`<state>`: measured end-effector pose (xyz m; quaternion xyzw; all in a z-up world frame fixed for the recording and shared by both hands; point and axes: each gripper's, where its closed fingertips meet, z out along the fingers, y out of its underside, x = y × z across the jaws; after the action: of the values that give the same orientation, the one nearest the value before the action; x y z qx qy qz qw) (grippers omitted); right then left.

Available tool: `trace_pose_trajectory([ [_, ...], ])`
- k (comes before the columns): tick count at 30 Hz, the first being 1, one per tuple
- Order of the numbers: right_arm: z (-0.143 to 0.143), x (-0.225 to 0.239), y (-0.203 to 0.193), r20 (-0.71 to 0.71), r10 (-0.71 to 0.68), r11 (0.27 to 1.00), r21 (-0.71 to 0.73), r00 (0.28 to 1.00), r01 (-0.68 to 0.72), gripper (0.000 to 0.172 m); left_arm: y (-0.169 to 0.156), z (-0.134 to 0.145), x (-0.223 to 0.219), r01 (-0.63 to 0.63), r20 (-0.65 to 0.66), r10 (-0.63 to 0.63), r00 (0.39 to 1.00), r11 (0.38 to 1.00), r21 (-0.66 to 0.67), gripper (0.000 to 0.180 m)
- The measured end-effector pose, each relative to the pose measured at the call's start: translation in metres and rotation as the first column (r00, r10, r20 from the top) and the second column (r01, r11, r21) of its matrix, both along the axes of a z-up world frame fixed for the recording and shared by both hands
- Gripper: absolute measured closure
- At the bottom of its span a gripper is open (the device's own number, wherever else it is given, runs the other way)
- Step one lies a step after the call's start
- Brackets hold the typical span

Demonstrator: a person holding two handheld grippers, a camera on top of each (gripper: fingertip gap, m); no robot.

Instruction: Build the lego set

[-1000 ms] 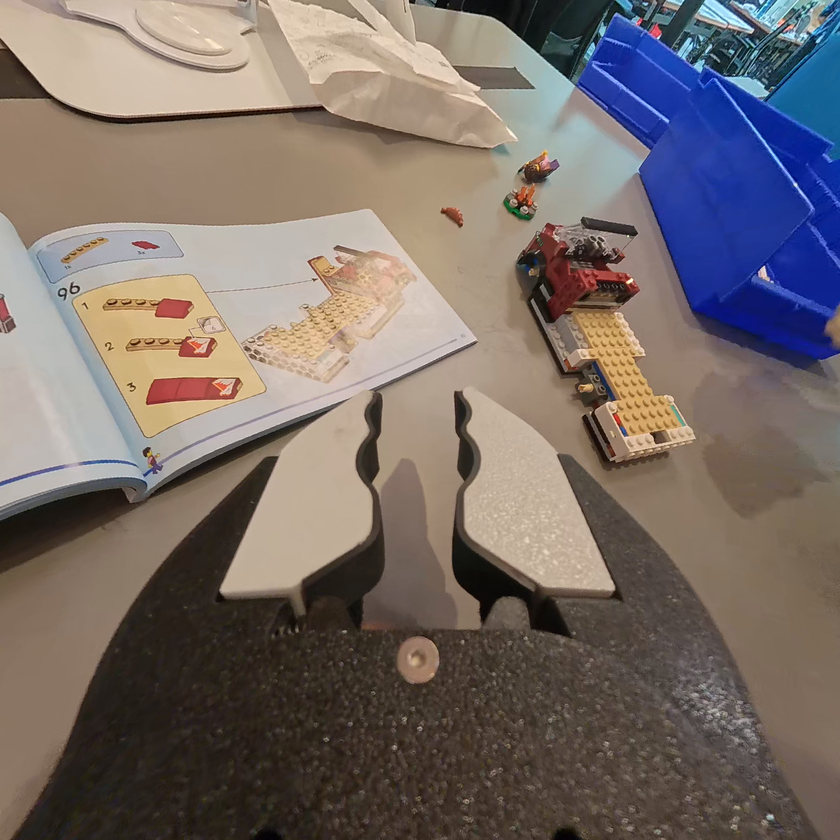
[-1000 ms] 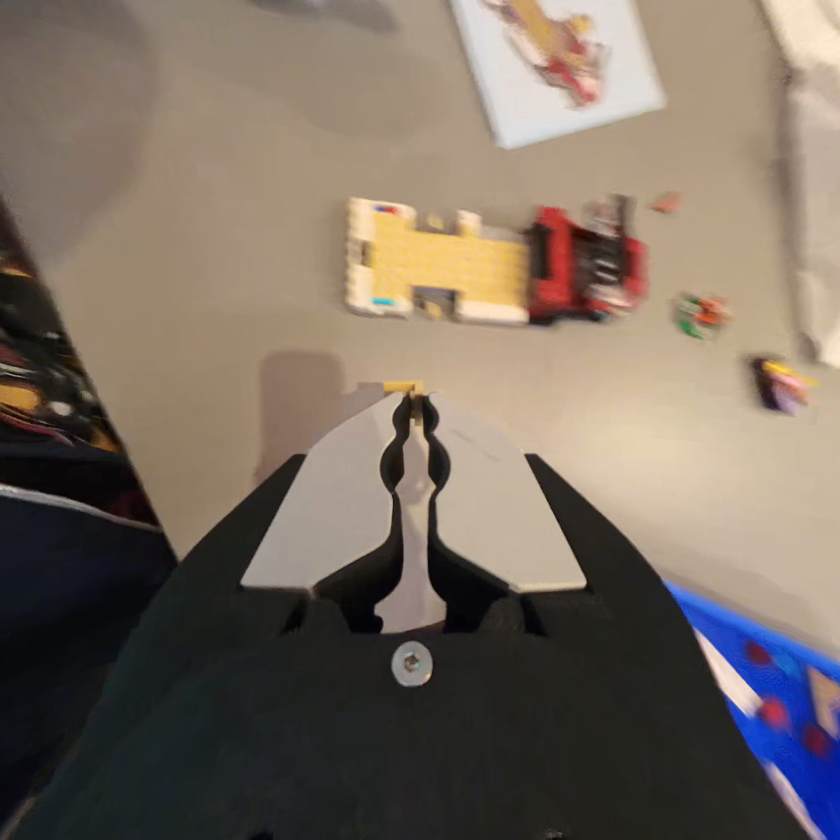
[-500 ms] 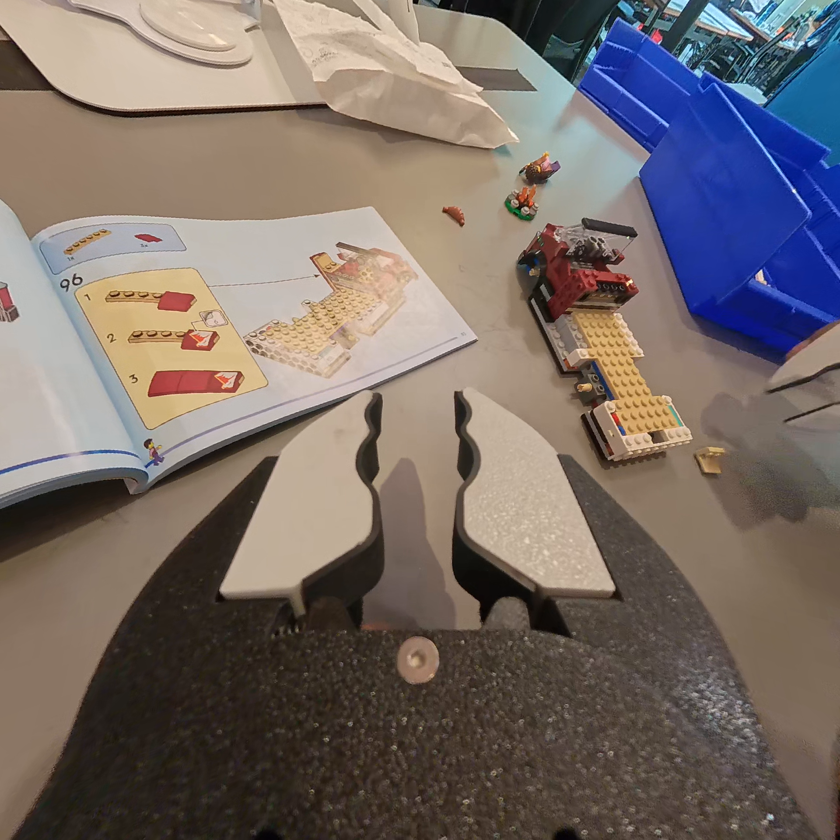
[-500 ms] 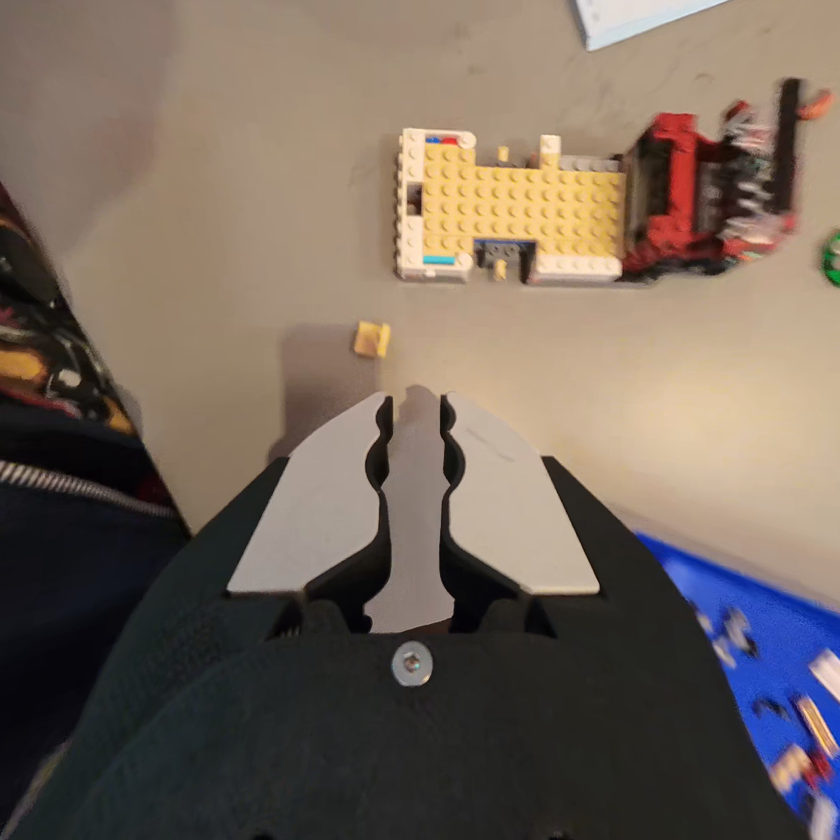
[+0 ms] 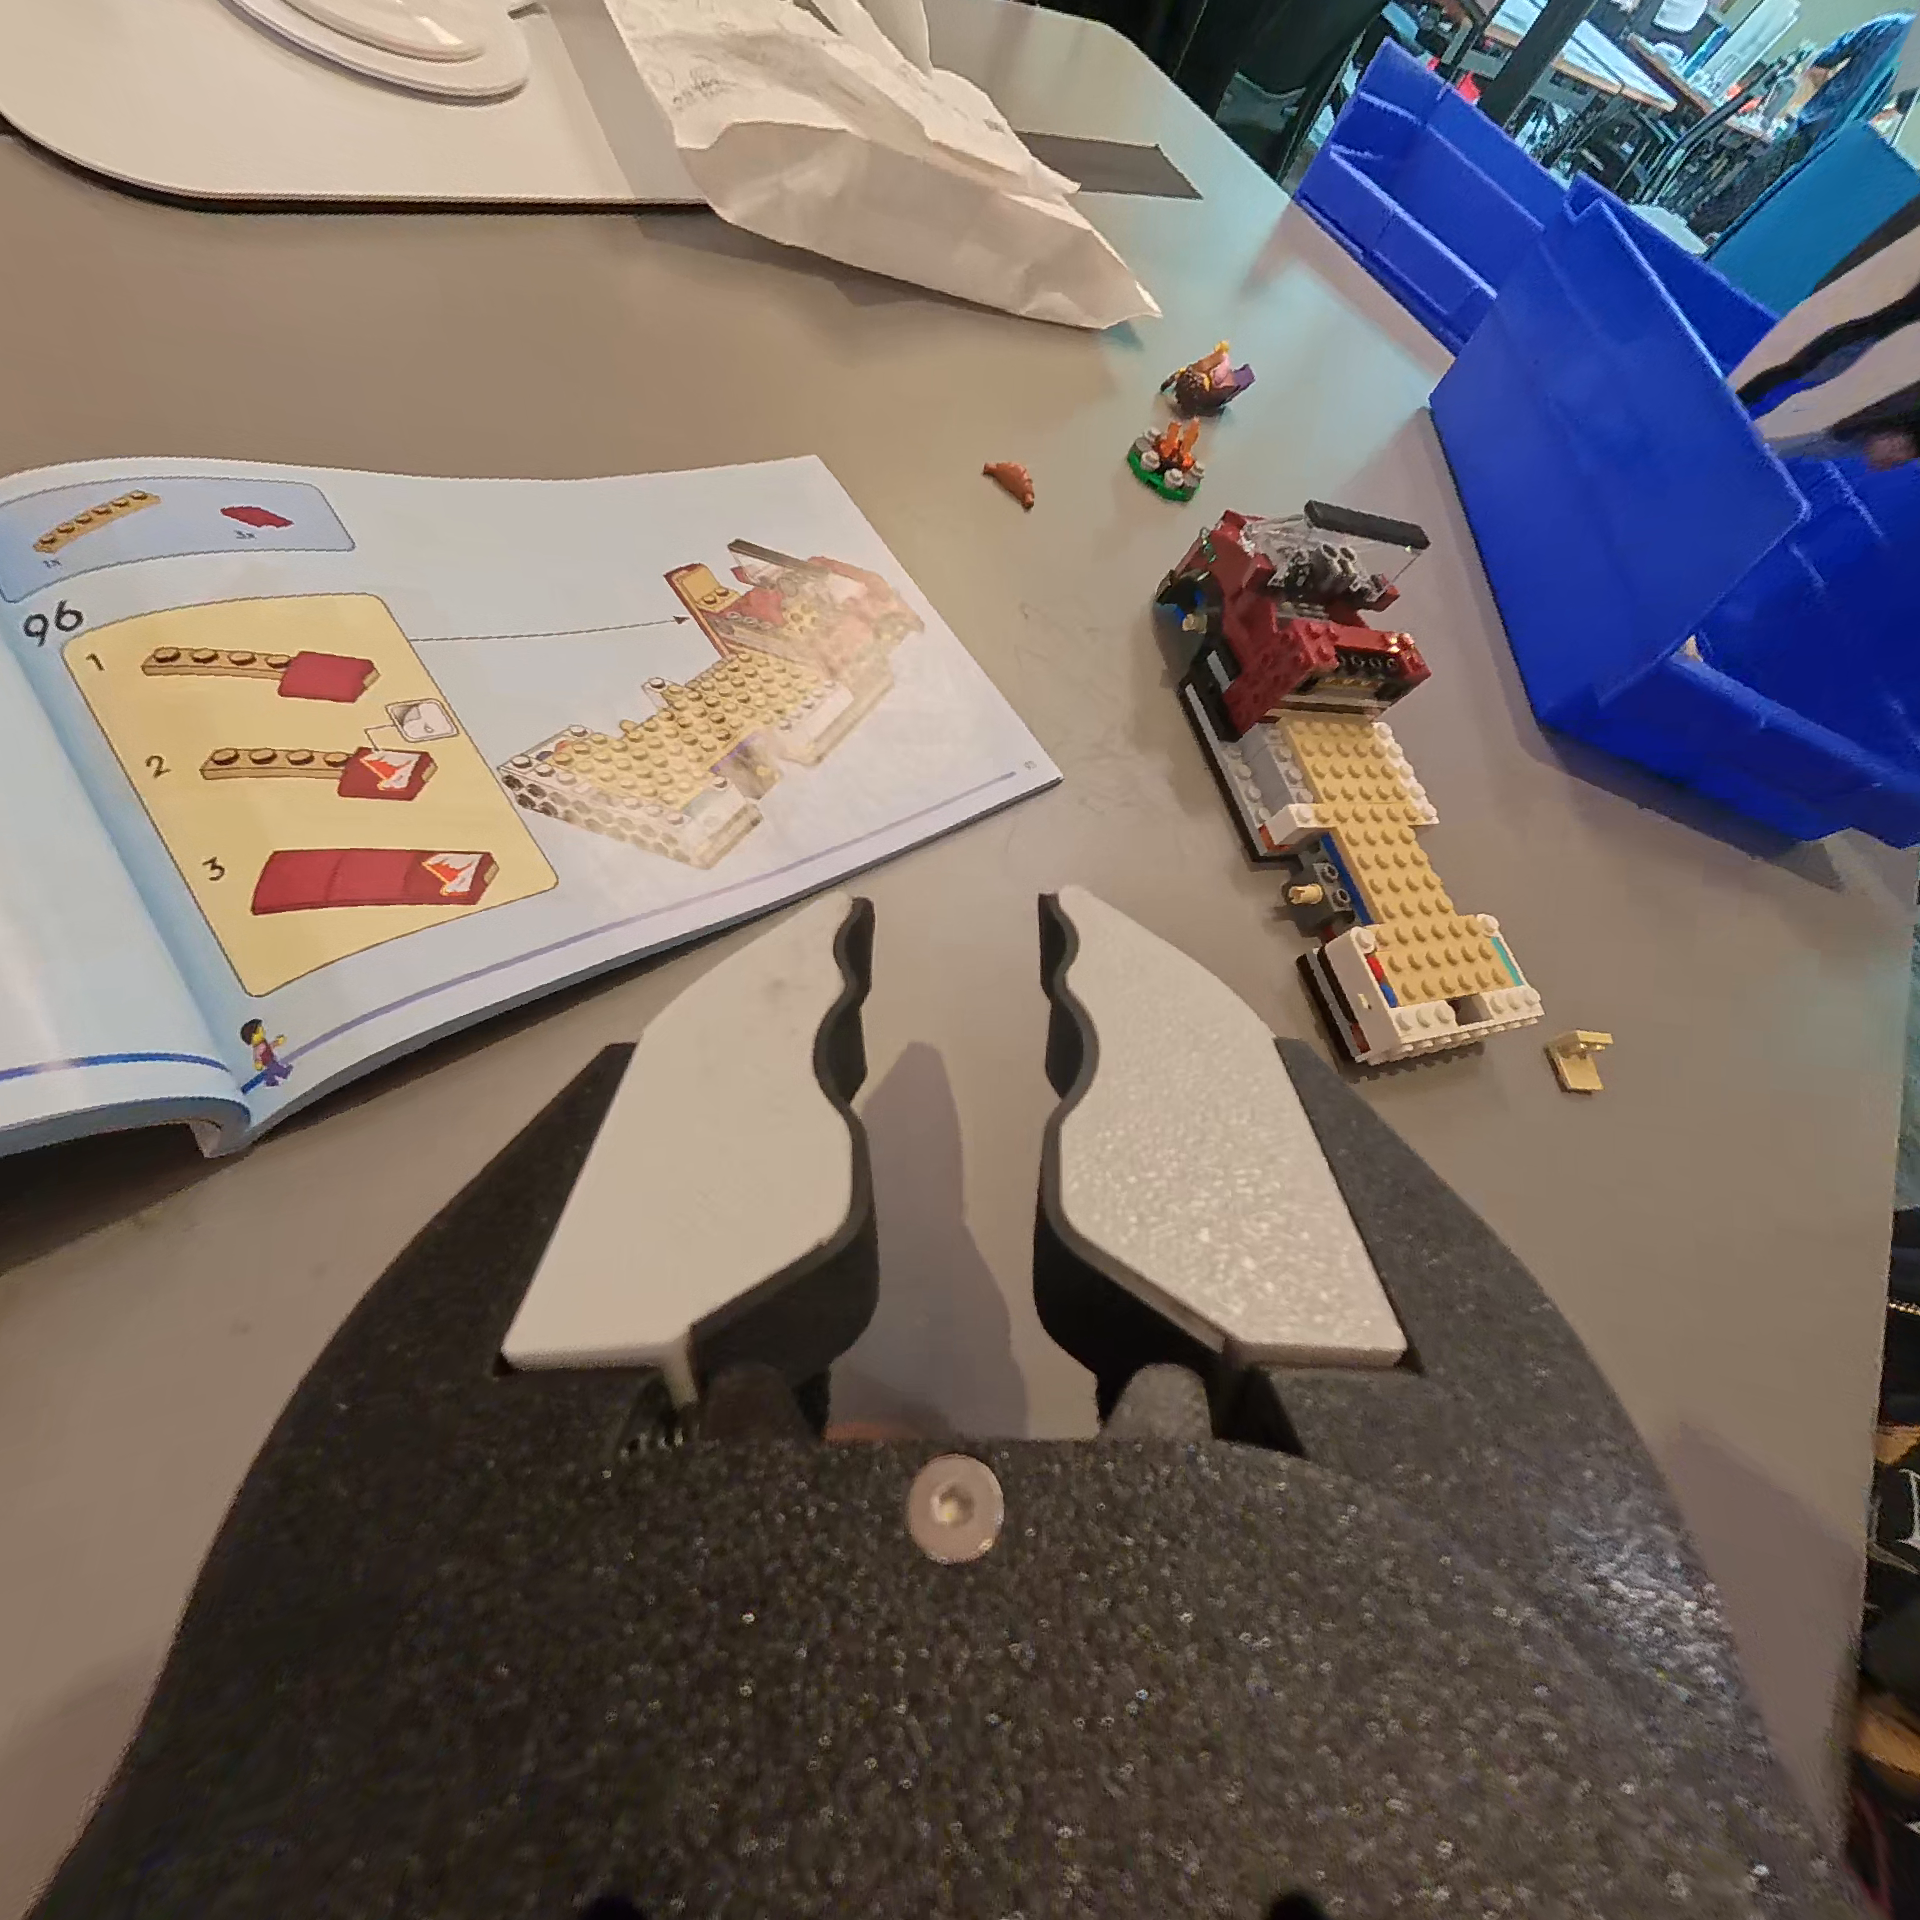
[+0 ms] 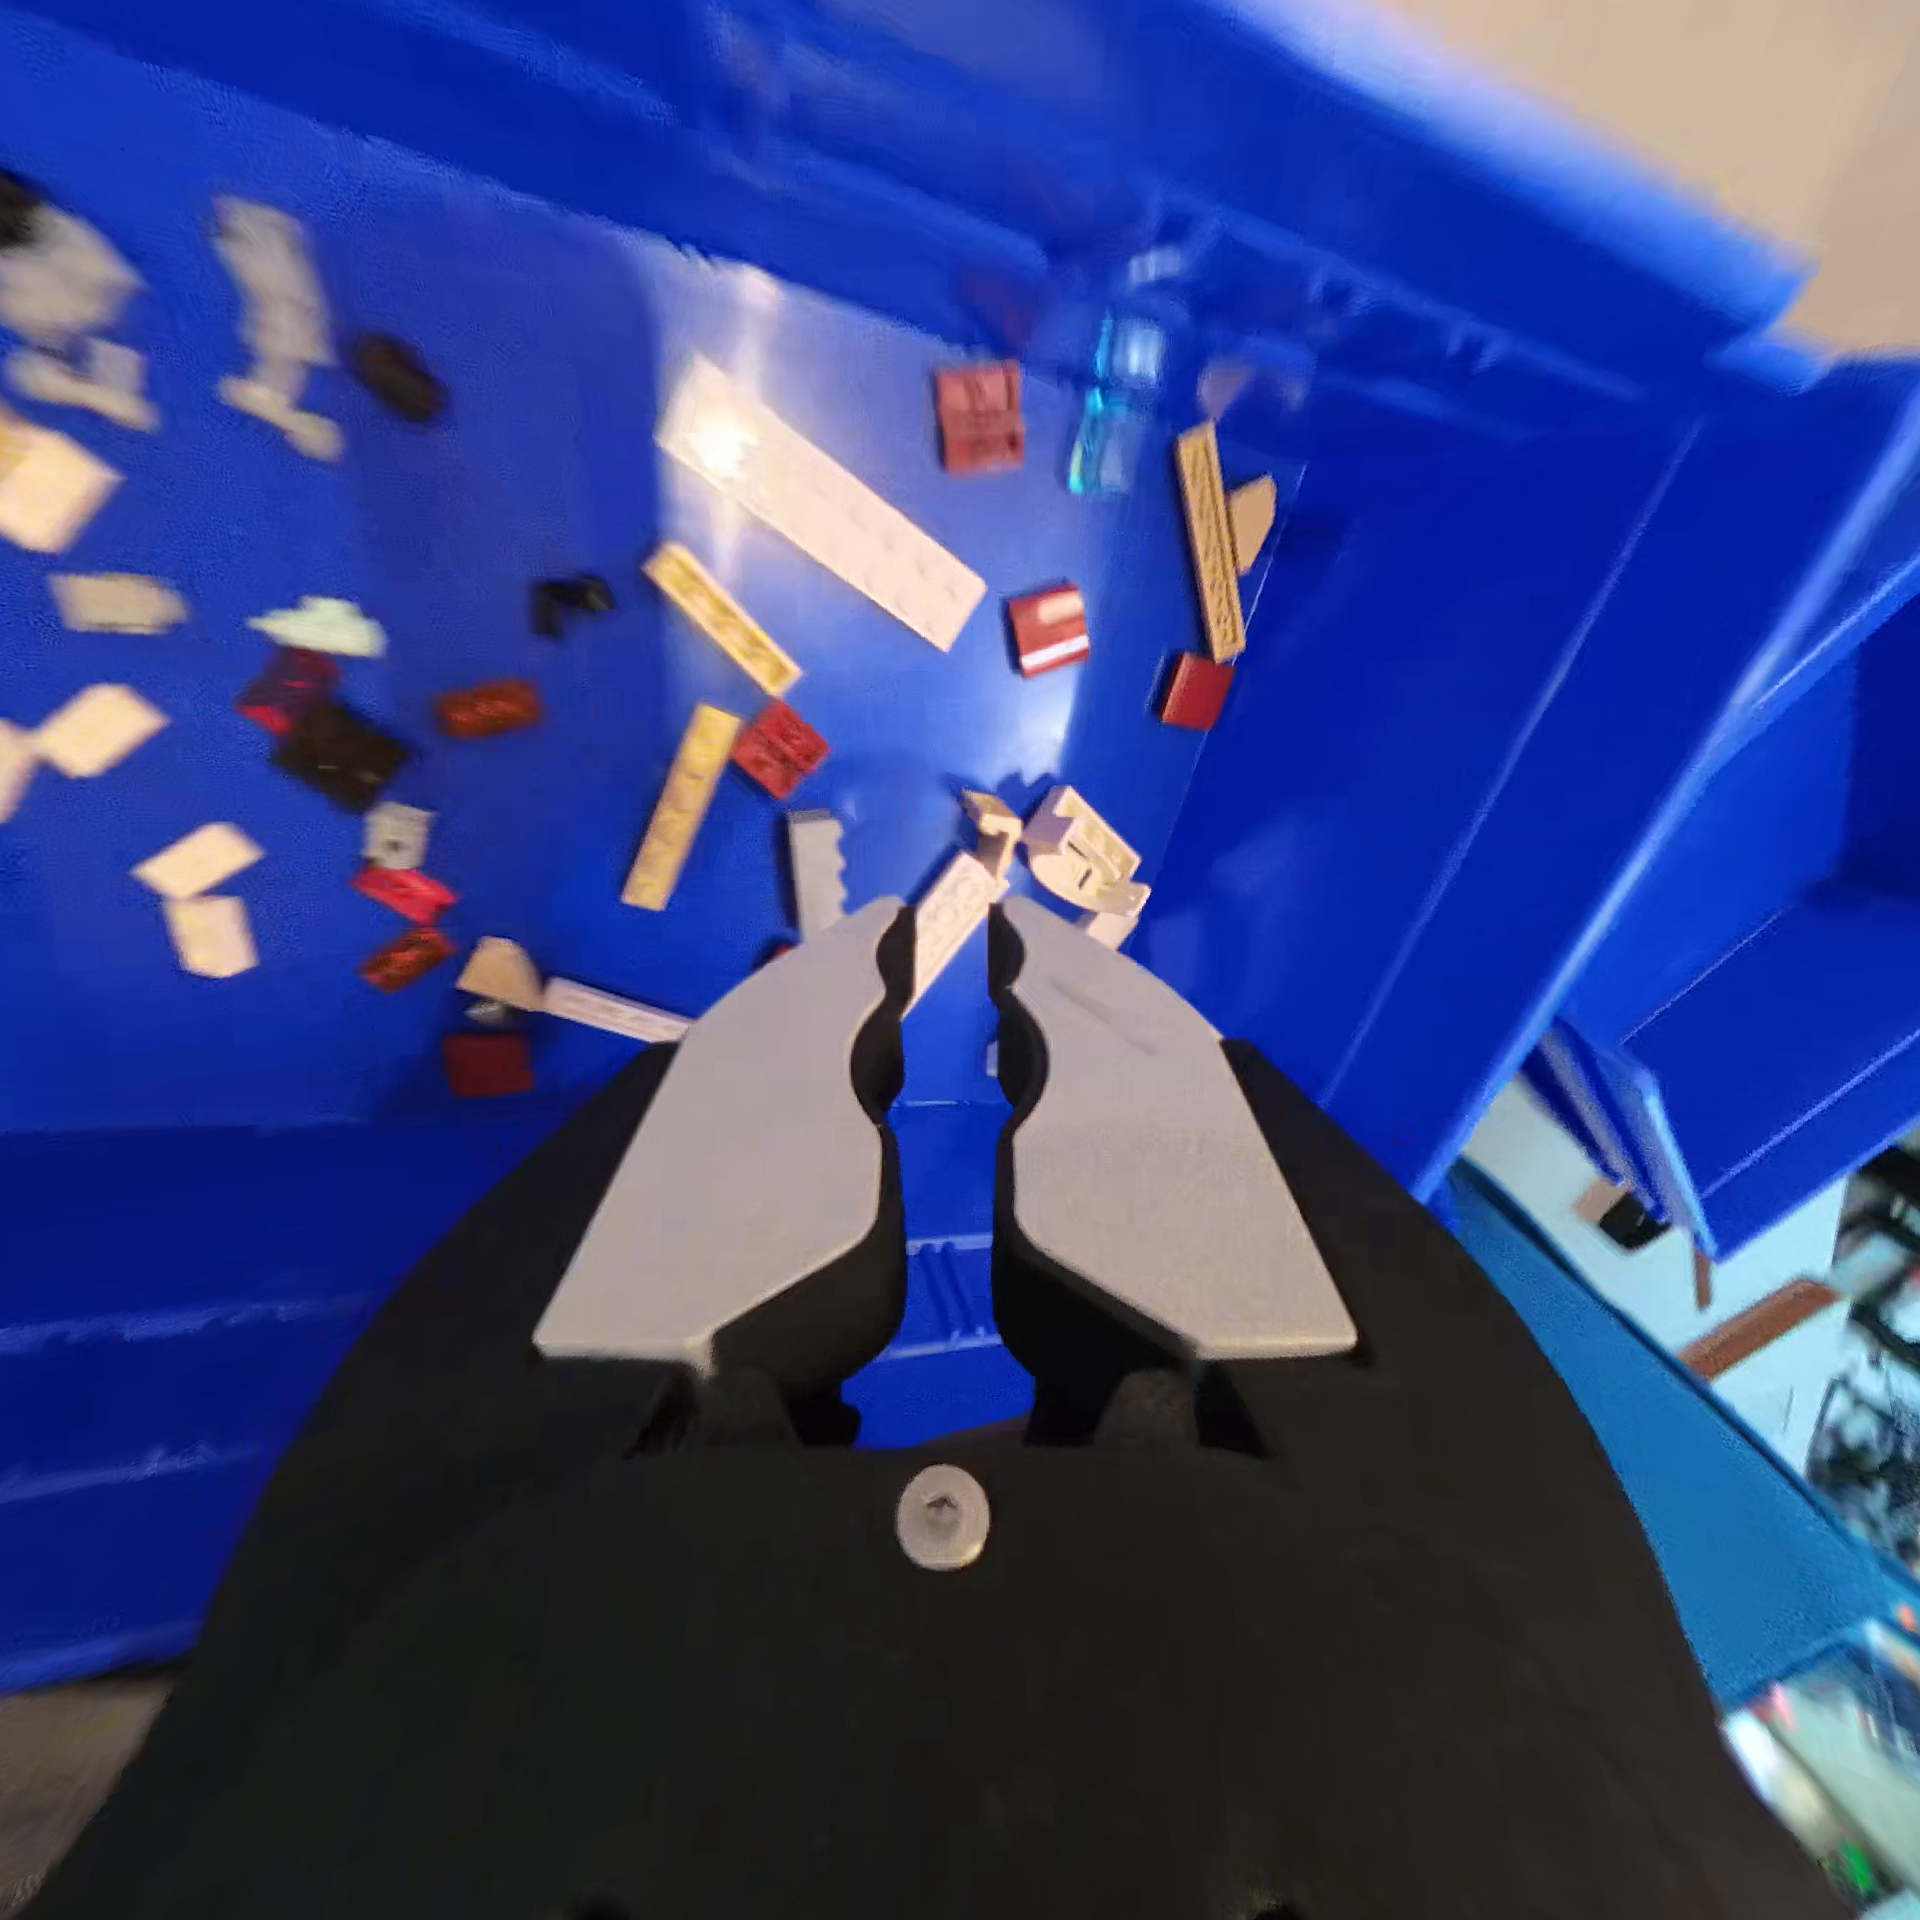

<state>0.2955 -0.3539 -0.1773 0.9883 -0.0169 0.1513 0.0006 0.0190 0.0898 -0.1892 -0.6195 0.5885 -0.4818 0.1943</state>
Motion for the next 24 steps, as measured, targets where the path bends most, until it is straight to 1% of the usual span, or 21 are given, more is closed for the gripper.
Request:
trace_pose_trajectory([
  [2, -0.016, 0.009, -0.011, -0.037, -0.058, 0.993, -0.105, 0.998, 0.054, 0.16, 0.002, 0.001, 0.0, -0.011, 0.003, 0.011, 1.0, 1.0, -0.015, 0.149],
  [4, -0.026, 0.012, -0.016, -0.07, -0.094, 0.985, -0.154, 0.993, 0.082, 0.16, 0.004, 0.002, 0.0, -0.019, 0.008, 0.019, 1.0, 0.999, -0.034, 0.149],
  [7, -0.036, 0.018, -0.018, -0.084, -0.153, 0.977, -0.162, 0.985, 0.138, 0.159, 0.006, 0.001, 0.0, -0.021, 0.002, 0.021, 1.0, 0.998, -0.064, 0.149],
  [10, -0.047, 0.02, -0.02, -0.111, -0.176, 0.973, -0.17, 0.978, 0.156, 0.159, 0.005, 0.0, 0.001, -0.011, -0.009, 0.01, 1.0, 0.997, -0.08, 0.149],
  [12, -0.05, 0.022, -0.02, -0.095, -0.175, 0.972, -0.174, 0.98, 0.157, 0.168, 0.005, 0.0, 0.0, -0.007, -0.007, 0.007, 1.0, 0.997, -0.082, 0.149],
  [13, -0.05, 0.023, -0.018, -0.084, -0.161, 0.976, -0.165, 0.983, 0.146, 0.168, 0.005, 0.001, 0.0, -0.007, -0.003, 0.007, 1.0, 0.997, -0.082, 0.149],
  [16, -0.042, 0.016, -0.006, -0.075, -0.124, 0.988, -0.101, 0.989, 0.117, 0.168, 0.005, 0.002, -0.001, -0.008, 0.007, 0.009, 1.0, 0.997, -0.08, 0.149],
  [19, -0.021, 0.006, 0.011, -0.008, -0.076, 0.997, -0.029, 0.997, 0.076, 0.168, 0.004, 0.003, -0.001, -0.002, 0.011, 0.003, 1.0, 0.998, -0.069, 0.149],
  [21, -0.002, -0.01, 0.029, 0.04, -0.031, 0.999, 0.026, 0.999, 0.03, 0.168, 0.002, 0.003, -0.002, 0.005, 0.012, -0.004, 1.0, 0.998, -0.055, 0.149],
  [24, 0.026, -0.051, 0.066, 0.083, 0.065, 0.99, 0.12, 0.994, -0.075, 0.168, -0.002, 0.004, -0.002, 0.02, 0.021, -0.02, 1.0, 0.999, -0.029, 0.149],
])
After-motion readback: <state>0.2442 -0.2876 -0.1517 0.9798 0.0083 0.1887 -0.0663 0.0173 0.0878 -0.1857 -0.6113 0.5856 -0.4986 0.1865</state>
